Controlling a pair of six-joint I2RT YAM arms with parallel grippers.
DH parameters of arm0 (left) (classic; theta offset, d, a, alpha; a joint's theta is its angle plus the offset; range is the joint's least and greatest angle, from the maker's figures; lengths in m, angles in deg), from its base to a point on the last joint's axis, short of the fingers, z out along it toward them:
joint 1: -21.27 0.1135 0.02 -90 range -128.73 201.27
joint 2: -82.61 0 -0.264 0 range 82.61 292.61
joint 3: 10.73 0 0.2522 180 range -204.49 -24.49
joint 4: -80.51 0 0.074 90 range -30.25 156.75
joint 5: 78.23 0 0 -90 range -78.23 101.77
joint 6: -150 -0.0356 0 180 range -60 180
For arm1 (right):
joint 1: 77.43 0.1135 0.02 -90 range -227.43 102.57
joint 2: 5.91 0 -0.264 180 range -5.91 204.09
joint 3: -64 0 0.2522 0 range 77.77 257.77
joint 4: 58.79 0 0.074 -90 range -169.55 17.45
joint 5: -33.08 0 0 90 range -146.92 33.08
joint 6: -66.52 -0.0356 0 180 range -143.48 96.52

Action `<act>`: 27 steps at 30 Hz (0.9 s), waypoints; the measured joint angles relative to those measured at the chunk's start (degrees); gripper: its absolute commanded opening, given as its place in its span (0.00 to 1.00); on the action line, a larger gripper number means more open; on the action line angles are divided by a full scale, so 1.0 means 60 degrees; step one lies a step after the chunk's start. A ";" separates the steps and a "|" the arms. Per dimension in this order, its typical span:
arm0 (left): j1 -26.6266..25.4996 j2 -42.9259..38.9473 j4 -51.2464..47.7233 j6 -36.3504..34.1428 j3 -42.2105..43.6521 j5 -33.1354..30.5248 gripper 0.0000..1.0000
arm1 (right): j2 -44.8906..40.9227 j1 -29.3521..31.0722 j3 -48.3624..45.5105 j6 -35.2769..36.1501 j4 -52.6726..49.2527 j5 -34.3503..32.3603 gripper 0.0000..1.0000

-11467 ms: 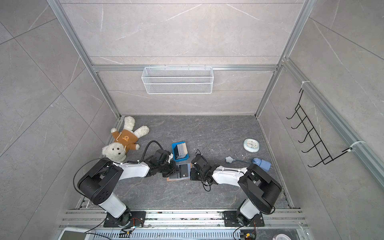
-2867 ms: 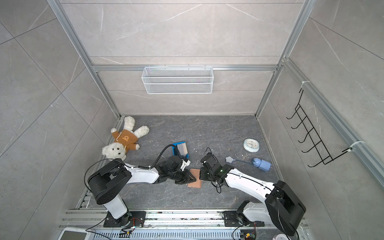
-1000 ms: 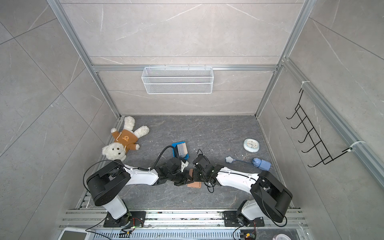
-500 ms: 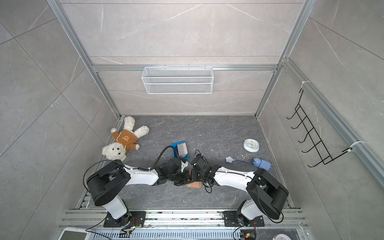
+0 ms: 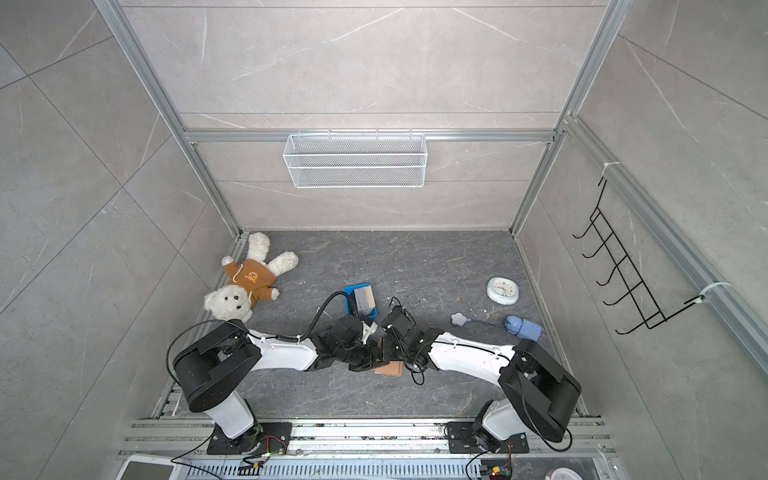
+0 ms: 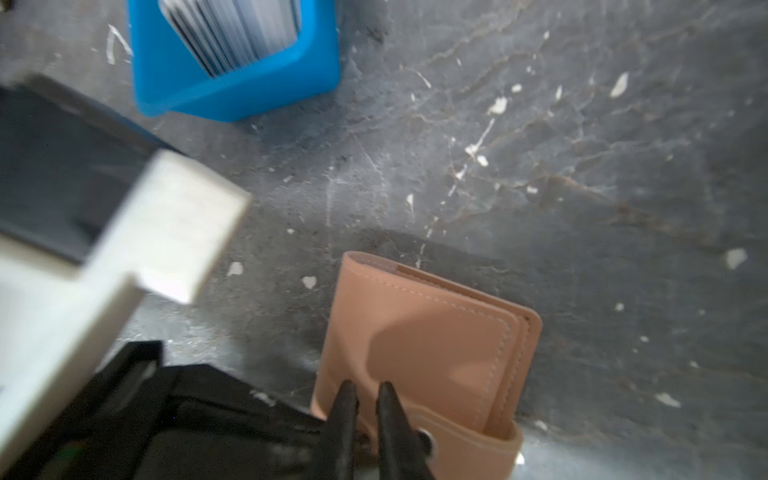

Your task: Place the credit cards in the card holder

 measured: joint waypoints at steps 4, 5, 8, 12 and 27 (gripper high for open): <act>0.0000 0.0000 0.0015 0.0026 0.0055 -0.0040 0.08 | -0.0554 -0.0004 0.0335 0.0062 -0.0415 -0.0011 0.20; 0.0000 0.0000 0.0015 0.0029 0.0058 -0.0040 0.08 | -0.0710 -0.0004 0.0386 0.0062 -0.0517 -0.0040 0.20; 0.0000 0.0000 0.0015 0.0033 0.0058 -0.0044 0.07 | -0.1184 -0.0062 0.0412 0.0069 -0.0998 -0.0109 0.17; 0.0000 0.0000 0.0022 0.0033 0.0058 -0.0047 0.05 | -0.1676 -0.0437 0.0390 0.0087 -0.1683 -0.0080 0.15; 0.0000 0.0000 0.0022 0.0033 0.0058 -0.0058 0.03 | -0.1548 -0.1399 -0.0153 0.0087 -0.2102 0.1453 0.15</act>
